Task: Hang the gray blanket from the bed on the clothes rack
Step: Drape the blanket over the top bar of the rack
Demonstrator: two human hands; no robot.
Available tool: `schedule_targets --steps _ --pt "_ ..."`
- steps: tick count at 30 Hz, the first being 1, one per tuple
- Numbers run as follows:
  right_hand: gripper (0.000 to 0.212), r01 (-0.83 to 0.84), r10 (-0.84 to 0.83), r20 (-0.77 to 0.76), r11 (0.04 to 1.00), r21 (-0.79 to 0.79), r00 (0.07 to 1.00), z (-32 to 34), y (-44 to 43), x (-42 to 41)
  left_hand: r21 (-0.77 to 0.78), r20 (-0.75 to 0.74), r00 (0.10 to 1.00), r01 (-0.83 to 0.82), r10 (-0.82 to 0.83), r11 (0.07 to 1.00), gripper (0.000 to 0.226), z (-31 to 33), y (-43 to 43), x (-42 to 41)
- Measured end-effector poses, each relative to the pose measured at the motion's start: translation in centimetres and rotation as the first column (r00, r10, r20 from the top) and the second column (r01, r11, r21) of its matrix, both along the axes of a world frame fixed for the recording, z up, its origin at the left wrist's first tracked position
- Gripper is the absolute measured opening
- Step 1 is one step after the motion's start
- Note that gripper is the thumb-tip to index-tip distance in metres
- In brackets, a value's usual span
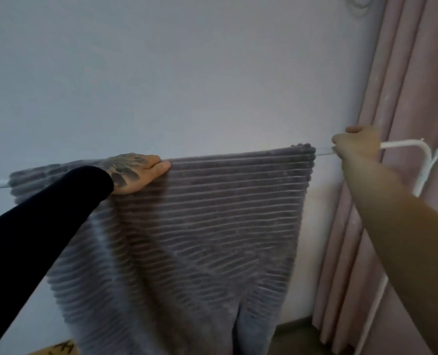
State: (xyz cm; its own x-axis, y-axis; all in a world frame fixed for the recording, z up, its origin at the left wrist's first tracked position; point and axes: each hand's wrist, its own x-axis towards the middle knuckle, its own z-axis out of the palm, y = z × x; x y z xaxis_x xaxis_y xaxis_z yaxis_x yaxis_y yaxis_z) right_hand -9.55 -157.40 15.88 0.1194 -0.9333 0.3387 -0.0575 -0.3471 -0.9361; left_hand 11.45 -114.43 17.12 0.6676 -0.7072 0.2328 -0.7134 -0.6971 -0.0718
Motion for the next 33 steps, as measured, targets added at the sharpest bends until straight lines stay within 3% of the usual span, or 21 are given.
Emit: schedule_targets --steps 2,6,9,11,14,18,20,25,33 --pt "0.033 -0.025 0.025 -0.010 0.996 -0.088 1.000 -0.4 0.0 0.1 -0.007 -0.015 0.999 -0.030 0.030 1.000 0.057 0.2 0.0 -0.1" --pt "0.025 -0.169 0.132 -0.142 0.942 -0.291 0.981 -2.2 3.0 1.4 0.003 -0.018 0.996 -0.085 0.085 0.996 0.096 0.3 -1.6 -1.0" --pt "0.026 -0.060 0.080 0.061 0.958 -0.281 0.995 -4.3 4.3 1.4 0.005 0.028 0.997 -0.069 0.069 0.998 0.086 0.2 -2.2 -1.2" --pt "0.028 -0.148 0.167 0.166 0.981 -0.122 0.972 -6.0 4.8 1.7 -0.001 0.045 0.996 -0.073 0.073 0.997 0.080 0.3 -2.3 -1.2" --pt "0.034 -0.317 0.310 0.140 0.948 0.029 0.940 -8.5 5.0 2.0 -0.003 0.092 0.994 -0.060 0.060 0.998 0.079 0.4 -3.4 -1.6" --pt "0.025 -0.191 0.220 0.202 0.969 -0.155 0.954 -6.4 3.1 1.5 -0.012 0.088 0.996 0.020 -0.019 1.000 0.075 0.1 -4.9 -2.4" --pt "0.022 -0.111 0.152 0.244 0.978 -0.174 0.958 -4.1 1.8 1.1 -0.014 0.069 0.997 0.024 -0.023 1.000 0.075 0.1 -5.3 -2.6" --pt "0.033 -0.127 0.119 -0.047 0.960 -0.250 0.992 -2.2 -0.1 0.8 -0.038 0.093 0.996 0.001 0.002 0.999 0.079 0.3 -5.5 -2.9" --pt "0.034 -0.119 0.077 -0.124 0.917 -0.380 0.989 -3.5 1.1 -0.5 -0.117 0.242 0.947 0.246 -0.212 0.962 0.058 -0.9 -8.3 -4.5"
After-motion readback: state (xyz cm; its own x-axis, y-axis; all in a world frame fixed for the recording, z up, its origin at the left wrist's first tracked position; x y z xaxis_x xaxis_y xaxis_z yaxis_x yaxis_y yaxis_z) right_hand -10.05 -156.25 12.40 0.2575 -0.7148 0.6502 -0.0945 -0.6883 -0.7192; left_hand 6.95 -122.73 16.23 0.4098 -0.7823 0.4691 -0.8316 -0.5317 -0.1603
